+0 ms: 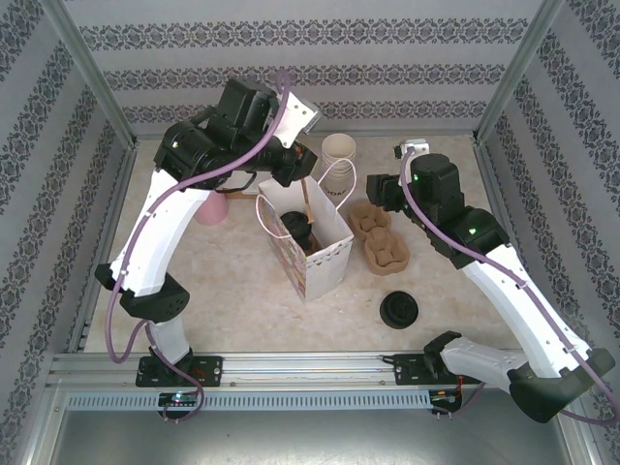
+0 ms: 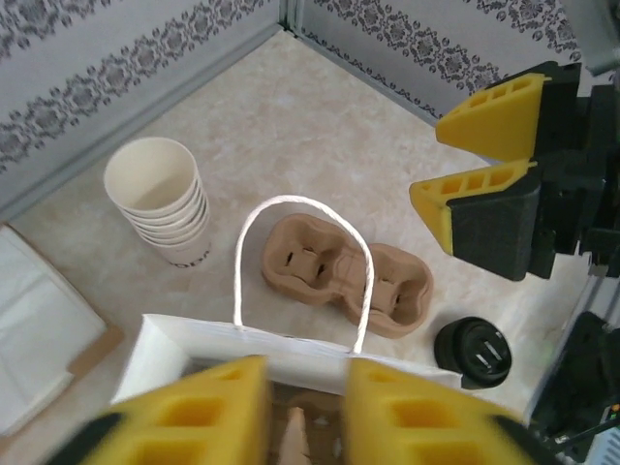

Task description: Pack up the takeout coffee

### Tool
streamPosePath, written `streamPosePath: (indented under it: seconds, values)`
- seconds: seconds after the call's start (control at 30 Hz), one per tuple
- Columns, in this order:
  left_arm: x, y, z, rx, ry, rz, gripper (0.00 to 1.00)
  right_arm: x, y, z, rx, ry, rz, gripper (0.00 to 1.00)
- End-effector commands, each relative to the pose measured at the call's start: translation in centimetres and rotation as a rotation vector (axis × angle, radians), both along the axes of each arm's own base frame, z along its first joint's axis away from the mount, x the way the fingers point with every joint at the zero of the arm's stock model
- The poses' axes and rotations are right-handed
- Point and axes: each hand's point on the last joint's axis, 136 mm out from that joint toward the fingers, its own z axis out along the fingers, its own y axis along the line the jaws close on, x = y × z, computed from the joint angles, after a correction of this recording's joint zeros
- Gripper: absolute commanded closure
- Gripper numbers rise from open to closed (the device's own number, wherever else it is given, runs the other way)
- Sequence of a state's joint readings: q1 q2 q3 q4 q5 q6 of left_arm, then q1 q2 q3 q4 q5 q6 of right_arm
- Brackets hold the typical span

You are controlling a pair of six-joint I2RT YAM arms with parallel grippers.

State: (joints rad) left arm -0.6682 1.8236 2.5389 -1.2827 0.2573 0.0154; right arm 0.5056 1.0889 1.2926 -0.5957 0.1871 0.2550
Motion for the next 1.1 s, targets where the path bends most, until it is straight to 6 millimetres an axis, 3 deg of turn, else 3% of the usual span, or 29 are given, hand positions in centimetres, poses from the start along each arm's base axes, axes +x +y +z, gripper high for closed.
streamPosePath:
  seconds: [0.0, 0.17, 0.27, 0.33, 0.47, 0.6, 0.7, 0.8, 0.9, 1.07]
  values:
    - [-0.4, -0.1, -0.8, 0.025, 0.027, 0.002, 0.47, 0.2, -0.5, -0.1, -0.001, -0.007, -0.018, 0.35]
    - [0.5, 0.7, 0.6, 0.025, -0.047, 0.052, 0.38, 0.1, -0.7, -0.2, -0.007, -0.01, -0.023, 0.35]
    - [1.7, 2.4, 2.0, 0.034, -0.12, 0.154, 0.41, 0.2, -0.7, -0.1, -0.006, -0.012, -0.023, 0.34]
    - [3.0, 4.1, 3.0, 0.035, -0.164, 0.246, 0.48, 0.2, -0.7, -0.1, -0.005, -0.011, -0.021, 0.34]
    - [6.6, 9.5, 5.3, -0.105, -0.156, 0.47, 0.61, 0.4, -0.5, -0.2, -0.005, -0.007, -0.015, 0.34]
    - [10.6, 15.6, 6.0, -0.272, -0.113, 0.68, 0.67, 0.4, -0.1, -0.4, -0.001, 0.006, 0.0, 0.34]
    - [13.6, 17.8, 4.4, -0.329, -0.056, 0.758, 0.66, 0.5, 0.2, -0.7, 0.0, 0.016, 0.009, 0.34]
    - [16.8, 18.1, 1.4, -0.38, 0.062, 0.768, 0.66, 0.7, 0.3, -0.9, 0.003, 0.023, 0.012, 0.34]
    - [19.3, 16.9, -2.0, -0.373, 0.157, 0.746, 0.66, 0.7, 0.5, -1.0, 0.004, 0.031, 0.019, 0.34]
    - [21.4, 14.4, -7.5, -0.377, 0.32, 0.704, 0.7, 0.9, 0.5, -1.6, -0.003, 0.046, 0.011, 0.34]
